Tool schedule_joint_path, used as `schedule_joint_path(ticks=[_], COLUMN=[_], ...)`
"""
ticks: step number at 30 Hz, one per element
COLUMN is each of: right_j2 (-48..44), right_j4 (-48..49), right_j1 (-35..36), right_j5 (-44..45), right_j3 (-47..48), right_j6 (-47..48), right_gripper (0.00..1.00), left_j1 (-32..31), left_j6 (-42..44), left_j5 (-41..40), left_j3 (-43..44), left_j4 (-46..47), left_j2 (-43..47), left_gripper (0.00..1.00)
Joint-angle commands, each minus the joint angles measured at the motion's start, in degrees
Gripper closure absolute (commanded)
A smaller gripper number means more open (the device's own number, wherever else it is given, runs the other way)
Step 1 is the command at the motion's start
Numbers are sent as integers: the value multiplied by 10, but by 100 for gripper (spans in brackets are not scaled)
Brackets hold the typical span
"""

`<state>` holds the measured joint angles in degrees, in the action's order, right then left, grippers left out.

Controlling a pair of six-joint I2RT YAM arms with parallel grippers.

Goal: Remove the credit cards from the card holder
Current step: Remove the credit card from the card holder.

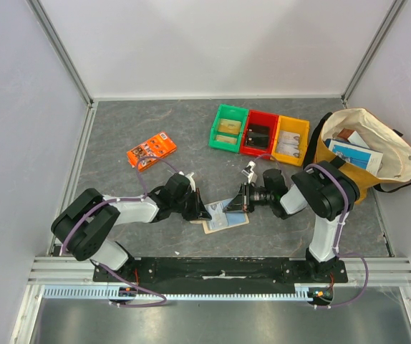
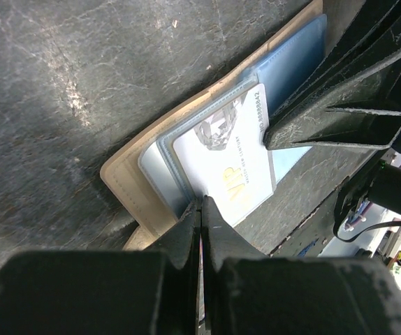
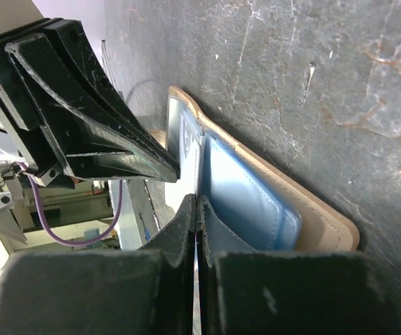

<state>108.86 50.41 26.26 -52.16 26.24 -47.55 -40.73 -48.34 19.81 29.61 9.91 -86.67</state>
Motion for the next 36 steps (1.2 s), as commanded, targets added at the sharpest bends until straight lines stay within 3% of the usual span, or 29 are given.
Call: schedule_joint_path(ticks=[1, 13, 21, 24, 28, 36], right_j2=[4, -24, -84, -91, -107, -145], right_j4=[98, 70, -140, -162, -226, -262], right_j1=[3, -22, -34, -31, -6, 11], right_j5=[-38, -27, 10, 8, 45, 73], right_j3=[-8, -25, 6, 11, 21, 2], right_j6=[-44, -25, 97, 104, 132, 134], right_gripper=[100, 100, 100, 100, 82, 80], left_j1=[-5, -4, -4, -3, -4, -3], left_j6=[5, 1, -1, 0, 1, -4], left_j5=[-25, -28, -29, -26, -23, -13], left_j3=[-19, -27, -31, -28, -26, -28], left_j4=[-17, -17, -17, -17, -17, 0], left_j2=[-26, -23, -23, -24, -25, -30], left_gripper=[98, 98, 98, 98, 98, 98])
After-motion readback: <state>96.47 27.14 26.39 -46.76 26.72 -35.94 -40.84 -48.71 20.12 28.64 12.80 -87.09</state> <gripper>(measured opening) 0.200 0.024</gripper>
